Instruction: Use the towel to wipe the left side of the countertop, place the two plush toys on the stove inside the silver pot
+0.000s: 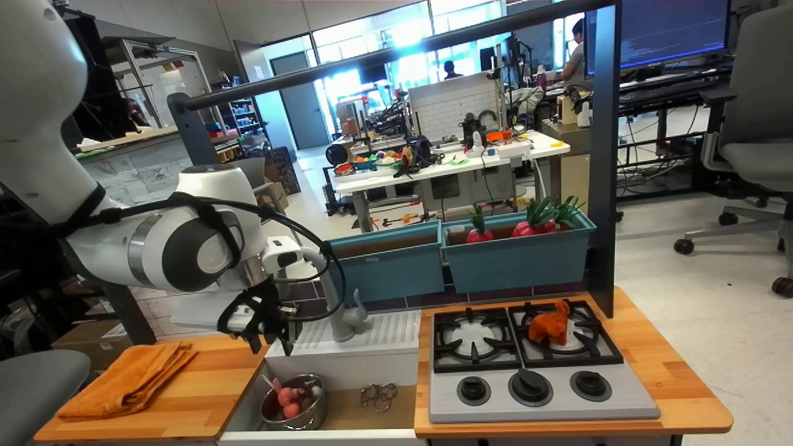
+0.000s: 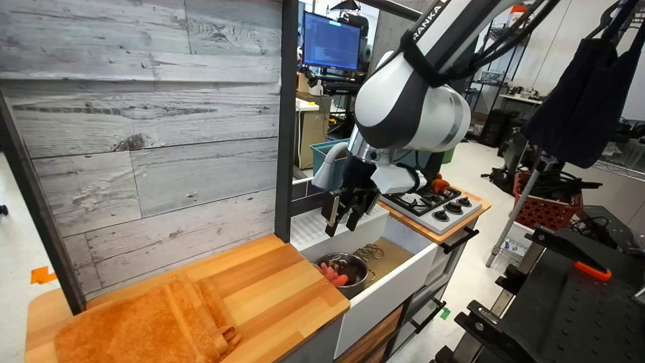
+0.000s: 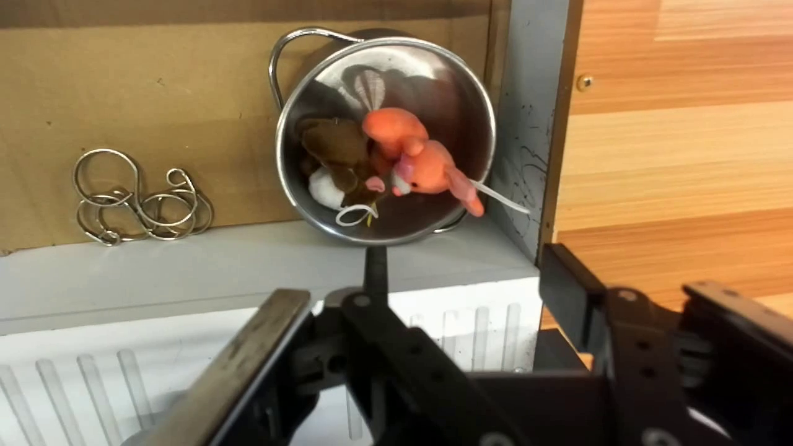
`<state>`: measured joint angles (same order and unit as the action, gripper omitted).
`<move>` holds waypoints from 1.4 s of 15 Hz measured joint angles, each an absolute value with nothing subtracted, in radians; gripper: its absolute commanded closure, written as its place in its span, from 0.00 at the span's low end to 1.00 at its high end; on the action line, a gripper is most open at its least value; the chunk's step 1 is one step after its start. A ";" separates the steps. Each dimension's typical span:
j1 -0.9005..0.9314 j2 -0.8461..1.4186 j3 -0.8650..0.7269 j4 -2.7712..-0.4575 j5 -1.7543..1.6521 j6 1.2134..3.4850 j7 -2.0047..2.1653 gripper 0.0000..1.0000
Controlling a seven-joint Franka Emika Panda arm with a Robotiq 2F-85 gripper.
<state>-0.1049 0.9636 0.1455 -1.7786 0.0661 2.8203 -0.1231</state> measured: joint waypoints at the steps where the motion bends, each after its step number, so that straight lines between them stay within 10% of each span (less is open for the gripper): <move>1: -0.105 0.964 0.146 -1.779 0.067 2.820 -0.123 0.03; 13: 0.024 0.828 -0.359 -1.787 0.062 2.689 0.241 0.00; 21: -0.023 0.828 -0.381 -1.724 0.060 2.575 0.301 0.00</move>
